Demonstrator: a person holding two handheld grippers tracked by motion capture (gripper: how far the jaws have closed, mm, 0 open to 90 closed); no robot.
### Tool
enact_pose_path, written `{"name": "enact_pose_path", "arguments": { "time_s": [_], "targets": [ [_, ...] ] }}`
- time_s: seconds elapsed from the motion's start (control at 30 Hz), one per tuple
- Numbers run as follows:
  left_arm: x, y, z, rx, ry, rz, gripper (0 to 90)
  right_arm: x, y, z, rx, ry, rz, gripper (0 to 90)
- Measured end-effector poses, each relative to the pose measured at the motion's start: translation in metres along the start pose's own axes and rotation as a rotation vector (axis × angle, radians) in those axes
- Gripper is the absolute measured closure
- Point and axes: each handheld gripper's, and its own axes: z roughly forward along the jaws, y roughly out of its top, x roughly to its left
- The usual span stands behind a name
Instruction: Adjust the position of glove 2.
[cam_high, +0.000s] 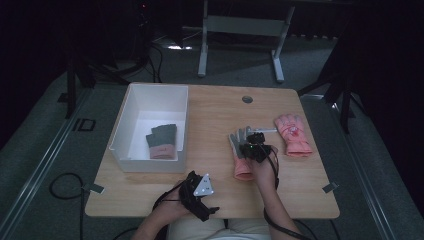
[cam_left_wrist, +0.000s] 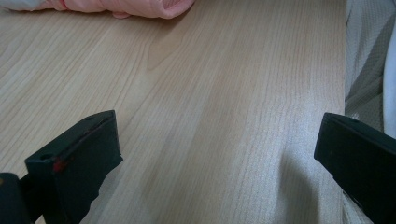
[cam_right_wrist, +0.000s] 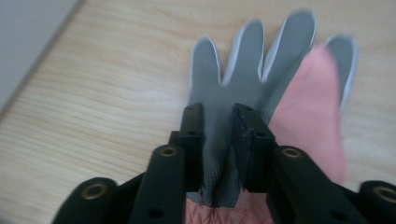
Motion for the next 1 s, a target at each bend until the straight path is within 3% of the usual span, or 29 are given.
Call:
{"name": "enact_pose_path", "arguments": {
  "time_s": [0.17, 0.23, 0.47, 0.77, 1.0],
  "targets": [
    [0.0, -0.001, 0.0, 0.001, -0.002, 0.001, 0.0, -0.014, 0.009, -0.024, -0.053, 0.023, -0.056, 68.0],
    [0.0, -0.001, 0.0, 0.001, -0.001, -0.001, 0.0, -0.024, 0.011, -0.032, -0.068, 0.002, -0.089, 65.8],
    [0.0, -0.001, 0.0, 0.001, -0.001, -0.003, 0.0, -0.073, 0.012, -0.053, -0.082, -0.046, -0.143, 62.6],
    [0.002, -0.002, 0.0, 0.003, 0.004, 0.001, 0.0, -0.139, 0.017, -0.068, -0.089, -0.114, -0.151, 61.5],
    [0.002, -0.002, 0.0, -0.001, -0.001, 0.0, 0.0, -0.172, 0.027, -0.069, -0.09, -0.155, -0.152, 57.3]
  ]
}}
